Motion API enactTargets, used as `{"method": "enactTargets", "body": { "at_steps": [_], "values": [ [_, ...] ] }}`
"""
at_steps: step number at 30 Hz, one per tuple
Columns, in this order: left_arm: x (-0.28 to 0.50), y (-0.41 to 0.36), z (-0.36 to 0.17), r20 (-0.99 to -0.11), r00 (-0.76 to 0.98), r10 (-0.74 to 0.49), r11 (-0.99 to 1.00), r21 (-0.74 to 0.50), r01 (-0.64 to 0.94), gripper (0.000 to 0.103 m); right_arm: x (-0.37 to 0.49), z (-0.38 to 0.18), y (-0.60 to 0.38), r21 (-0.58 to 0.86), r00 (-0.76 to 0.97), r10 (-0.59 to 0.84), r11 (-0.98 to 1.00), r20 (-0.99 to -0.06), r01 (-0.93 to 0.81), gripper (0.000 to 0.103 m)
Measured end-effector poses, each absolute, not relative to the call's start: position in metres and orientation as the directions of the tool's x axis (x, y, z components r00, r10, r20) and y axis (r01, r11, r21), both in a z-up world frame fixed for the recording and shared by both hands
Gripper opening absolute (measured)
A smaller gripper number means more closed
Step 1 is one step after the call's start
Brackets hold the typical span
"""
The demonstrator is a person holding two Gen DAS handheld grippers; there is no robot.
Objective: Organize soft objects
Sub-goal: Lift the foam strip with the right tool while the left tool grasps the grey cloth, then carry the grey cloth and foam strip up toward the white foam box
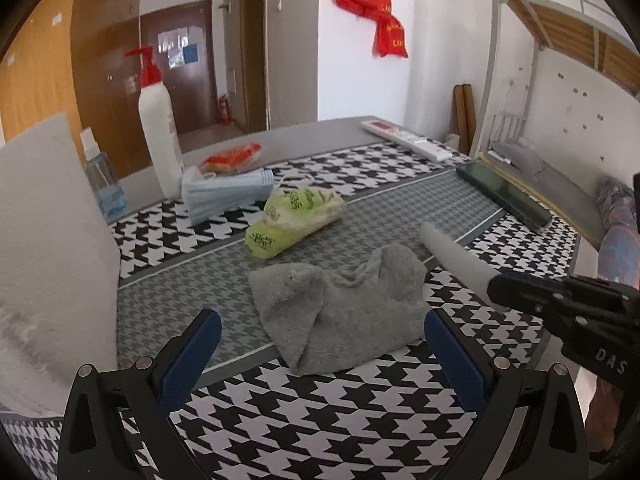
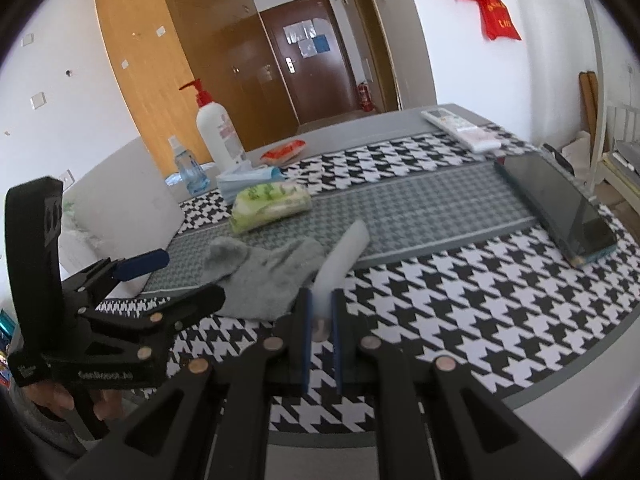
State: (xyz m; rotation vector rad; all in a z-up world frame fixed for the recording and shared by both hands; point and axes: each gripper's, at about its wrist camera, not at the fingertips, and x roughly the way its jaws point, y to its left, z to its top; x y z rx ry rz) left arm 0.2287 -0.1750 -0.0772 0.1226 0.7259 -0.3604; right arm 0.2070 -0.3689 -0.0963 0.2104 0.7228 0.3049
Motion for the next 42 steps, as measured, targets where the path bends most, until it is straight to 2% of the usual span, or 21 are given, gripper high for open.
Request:
{"method": "enactTargets", "body": {
  "at_steps": [9,11,17,20,22,24,26,33,35,37,42],
  "values": [
    [0.238,-0.186,-0.083,-0.708,0.654,-0.267,0.926,-0.001,0.378,0.096,0.204,-0.106,-0.379,0.289,0.705,0.326,0.941,-0.629,-0.178,0.012],
    [0.240,-0.190,-0.086,-0.725,0.635,-0.268,0.922,-0.001,0.388,0.090,0.204,-0.108,-0.380,0.289,0.702,0.325,0.941,-0.634,-0.175,0.012],
    [0.249,-0.192,-0.095,-0.768,0.583,-0.266,0.919,-0.020,0.394,0.082,0.204,-0.112,-0.380,0.288,0.692,0.323,0.942,-0.645,-0.171,0.012],
    [0.251,-0.192,-0.096,-0.769,0.583,-0.261,0.920,-0.015,0.391,0.077,0.204,-0.114,-0.382,0.293,0.688,0.320,0.942,-0.652,-0.161,0.023],
    [0.251,-0.193,-0.097,-0.771,0.584,-0.253,0.921,-0.008,0.388,0.076,0.204,-0.114,-0.382,0.290,0.690,0.314,0.944,-0.652,-0.156,0.045],
    [0.251,-0.194,-0.097,-0.772,0.585,-0.248,0.922,-0.002,0.388,0.075,0.201,-0.112,-0.384,0.303,0.701,0.321,0.940,-0.637,-0.155,0.058],
    [0.251,-0.196,-0.097,-0.778,0.581,-0.240,0.922,0.006,0.388,0.074,0.199,-0.111,-0.385,0.309,0.708,0.325,0.938,-0.627,-0.157,0.059],
    [0.252,-0.198,-0.096,-0.768,0.600,-0.223,0.921,0.037,0.388,0.040,0.203,-0.114,-0.388,0.308,0.708,0.313,0.941,-0.633,-0.140,0.059],
    [0.252,-0.199,-0.095,-0.766,0.605,-0.219,0.920,0.045,0.390,0.021,0.203,-0.114,-0.387,0.305,0.707,0.310,0.942,-0.635,-0.139,0.059],
    [0.252,-0.198,-0.094,-0.764,0.609,-0.213,0.922,0.050,0.385,0.016,0.204,-0.113,-0.386,0.300,0.706,0.308,0.943,-0.637,-0.140,0.059],
    [0.249,-0.193,-0.090,-0.760,0.605,-0.238,0.918,0.027,0.395,0.015,0.206,-0.113,-0.380,0.275,0.705,0.293,0.951,-0.646,-0.143,0.059]
  ]
}}
